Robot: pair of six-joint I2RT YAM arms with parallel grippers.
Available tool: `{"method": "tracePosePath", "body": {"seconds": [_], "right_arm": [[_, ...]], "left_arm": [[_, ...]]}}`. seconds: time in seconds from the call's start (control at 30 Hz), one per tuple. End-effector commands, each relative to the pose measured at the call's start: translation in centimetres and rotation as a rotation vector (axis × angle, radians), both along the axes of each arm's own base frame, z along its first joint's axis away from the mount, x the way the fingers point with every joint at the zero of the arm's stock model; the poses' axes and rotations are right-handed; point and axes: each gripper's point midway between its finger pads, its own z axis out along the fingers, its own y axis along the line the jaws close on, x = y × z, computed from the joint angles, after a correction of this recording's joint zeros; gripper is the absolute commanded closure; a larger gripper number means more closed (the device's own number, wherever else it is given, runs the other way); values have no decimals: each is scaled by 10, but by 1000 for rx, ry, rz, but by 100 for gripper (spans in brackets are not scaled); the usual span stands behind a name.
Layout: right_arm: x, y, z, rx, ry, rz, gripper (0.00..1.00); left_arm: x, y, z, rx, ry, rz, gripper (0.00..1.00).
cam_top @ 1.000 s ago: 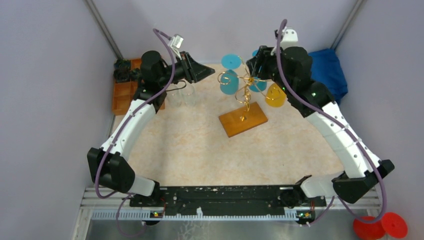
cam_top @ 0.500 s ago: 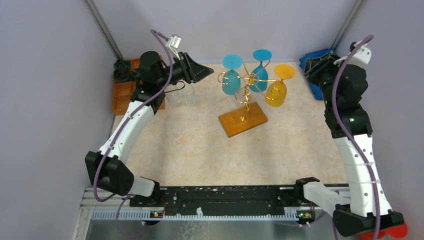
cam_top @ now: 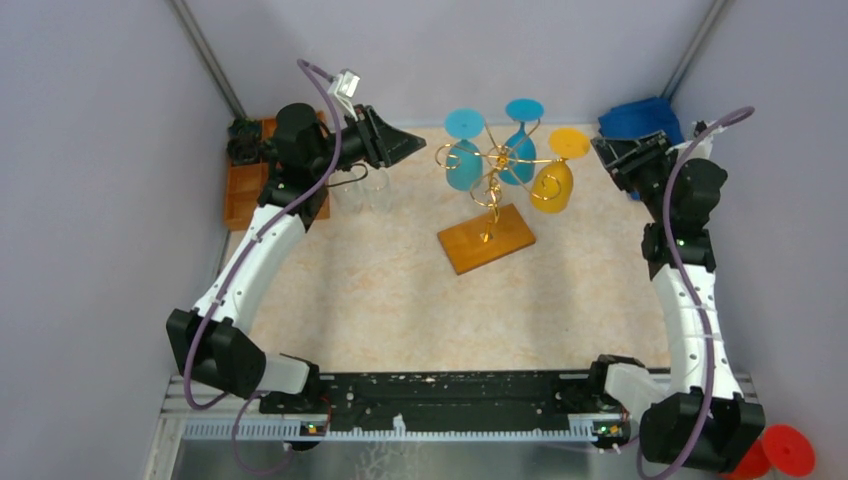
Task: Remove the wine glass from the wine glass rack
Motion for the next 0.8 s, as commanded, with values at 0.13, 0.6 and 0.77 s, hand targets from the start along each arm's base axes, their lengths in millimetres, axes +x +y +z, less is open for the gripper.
{"method": "tracePosePath", "body": {"seconds": [0.13, 0.6, 0.77], "right_arm": [[-1, 18, 40, 102, -146, 160, 65], [8, 9, 21, 55, -92, 107, 66], [10, 8, 17, 43, -87, 109, 67]], "left_arm": [[-5, 2, 11, -10, -23, -15, 59], [-4, 0, 10, -13, -19, -21, 62], [-3, 0, 10, -17, -19, -21, 62]]}}
